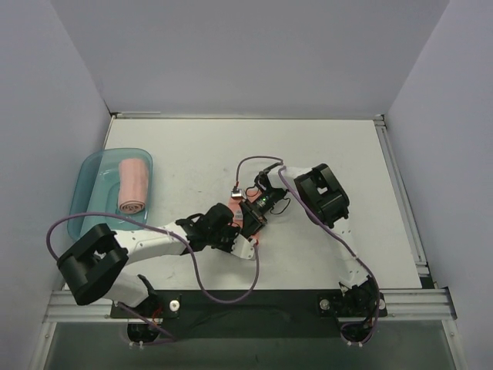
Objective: Roll the towels
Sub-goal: Roll the towel
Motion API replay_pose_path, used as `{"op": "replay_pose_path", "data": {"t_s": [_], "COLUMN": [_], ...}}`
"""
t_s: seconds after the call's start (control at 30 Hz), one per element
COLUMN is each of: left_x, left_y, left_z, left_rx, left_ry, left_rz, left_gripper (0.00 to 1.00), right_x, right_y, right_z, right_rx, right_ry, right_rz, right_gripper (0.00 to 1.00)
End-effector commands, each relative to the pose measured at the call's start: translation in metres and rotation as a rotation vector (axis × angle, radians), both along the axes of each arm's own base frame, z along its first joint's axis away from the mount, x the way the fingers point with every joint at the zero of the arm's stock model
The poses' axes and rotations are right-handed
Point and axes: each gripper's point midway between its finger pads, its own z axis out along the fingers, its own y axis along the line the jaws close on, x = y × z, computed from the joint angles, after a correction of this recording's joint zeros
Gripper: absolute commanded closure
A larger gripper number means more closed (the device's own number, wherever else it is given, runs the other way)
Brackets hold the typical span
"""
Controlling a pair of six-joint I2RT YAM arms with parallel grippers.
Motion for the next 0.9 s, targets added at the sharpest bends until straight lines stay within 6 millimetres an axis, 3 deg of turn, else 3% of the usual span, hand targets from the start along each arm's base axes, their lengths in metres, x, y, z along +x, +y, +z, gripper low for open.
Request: {"op": "replay_pose_path", "data": {"t_s": [0.0, 0.07, 0.1, 0.3, 0.37, 0.47, 0.5, 0.6, 0.67, 0.7, 0.87], "left_x": [-0.007, -0.007, -0.014, -0.046, -0.055, -0.057, -0.065, -0.055, -0.043, -0.048, -0.013], "left_y": [-0.005, -0.006, -0.001, 0.005, 0.011, 0.012, 0.017, 0.009, 0.006, 0.017, 0.0], "left_z": [-0.009, -0.01, -0.015, -0.021, -0.02, -0.015, -0.017, -0.009, -0.001, -0.008, 0.0], "left_rx": [0.042, 0.054, 0.088, 0.179, 0.199, 0.219, 0.249, 0.211, 0.211, 0.276, 0.253], "left_ry": [0.095, 0.125, 0.172, 0.43, 0.515, 0.616, 0.705, 0.854, 0.919, 1.018, 1.184], "left_rz": [-0.006, 0.005, 0.008, 0.007, 0.02, 0.076, 0.105, 0.162, 0.193, 0.23, 0.277], "left_gripper": [0.63, 0.71, 0.78, 0.92, 0.95, 0.95, 0.95, 0.94, 0.93, 0.92, 0.88], "right_x": [0.002, 0.003, 0.007, 0.037, 0.054, 0.079, 0.084, 0.094, 0.099, 0.095, 0.078], "right_y": [-0.009, -0.009, -0.009, -0.017, -0.03, -0.049, -0.052, -0.079, -0.098, -0.107, -0.139], "right_z": [-0.008, -0.004, 0.0, 0.031, 0.037, 0.06, 0.077, 0.105, 0.112, 0.118, 0.132], "right_rx": [-0.042, -0.041, -0.037, -0.066, -0.097, -0.089, -0.058, -0.027, -0.039, -0.053, -0.099], "right_ry": [-0.008, -0.02, -0.039, -0.145, -0.22, -0.28, -0.296, -0.339, -0.375, -0.397, -0.511], "right_rz": [0.015, 0.017, 0.011, -0.043, -0.065, -0.148, -0.183, -0.28, -0.328, -0.343, -0.381], "right_gripper": [0.97, 0.93, 0.87, 0.58, 0.56, 0.52, 0.51, 0.51, 0.51, 0.51, 0.52]}}
